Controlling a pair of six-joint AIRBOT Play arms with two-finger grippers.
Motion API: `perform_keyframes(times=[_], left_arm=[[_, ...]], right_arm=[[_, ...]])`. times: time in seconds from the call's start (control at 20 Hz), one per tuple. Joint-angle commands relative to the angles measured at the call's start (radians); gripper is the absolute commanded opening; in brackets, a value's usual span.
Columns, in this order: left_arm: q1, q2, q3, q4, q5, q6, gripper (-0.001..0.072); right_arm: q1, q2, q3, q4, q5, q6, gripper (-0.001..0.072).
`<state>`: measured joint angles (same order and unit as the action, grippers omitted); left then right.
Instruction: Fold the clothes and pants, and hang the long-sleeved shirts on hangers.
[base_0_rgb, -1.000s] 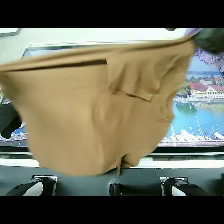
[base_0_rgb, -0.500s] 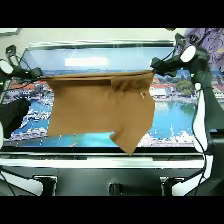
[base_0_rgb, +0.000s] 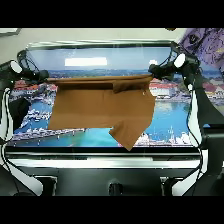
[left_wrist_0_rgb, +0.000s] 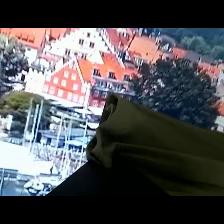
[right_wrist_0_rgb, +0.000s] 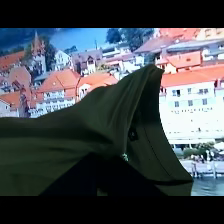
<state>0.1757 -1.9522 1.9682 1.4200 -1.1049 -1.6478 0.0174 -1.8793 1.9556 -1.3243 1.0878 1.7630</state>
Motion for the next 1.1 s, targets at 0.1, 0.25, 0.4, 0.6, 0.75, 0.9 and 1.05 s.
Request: perform_keyframes(times=[0.1, 0.25, 0.4, 0.6, 0.75, 0.9, 1.05], left_arm=[[-0.001, -0.023, -0.011, -0.007, -0.225, 0.026, 0.0018], [-0.001, -0.023, -0.054, -0.007, -0.288, 0.025, 0.0019], [-0.005, -0.024, -0.105, -0.007, -0.315, 0.025, 0.0019], [-0.01, -0.031, -0.15, -0.007, -0.313, 0.025, 0.002], [-0.01, -0.045, -0.155, -0.007, -0.309, -0.003, 0.0244], [-0.006, -0.034, -0.136, -0.007, -0.31, -0.02, 0.0713], [0.027, 0.034, -0.071, -0.007, -0.309, -0.021, 0.0713]], right_arm=[[0.0, -0.021, -0.001, -0.022, 0.202, -0.007, 0.003], [0.001, -0.054, -0.001, -0.018, 0.293, -0.012, 0.003], [0.001, -0.087, -0.006, 0.006, 0.326, -0.013, 0.003], [0.001, -0.126, -0.006, 0.022, 0.348, -0.012, 0.0031], [0.001, -0.155, -0.007, 0.052, 0.393, -0.013, 0.0142], [0.0, -0.147, -0.004, 0.06, 0.4, -0.049, 0.0444], [-0.02, -0.063, -0.002, 0.016, 0.431, -0.146, 0.0492]])
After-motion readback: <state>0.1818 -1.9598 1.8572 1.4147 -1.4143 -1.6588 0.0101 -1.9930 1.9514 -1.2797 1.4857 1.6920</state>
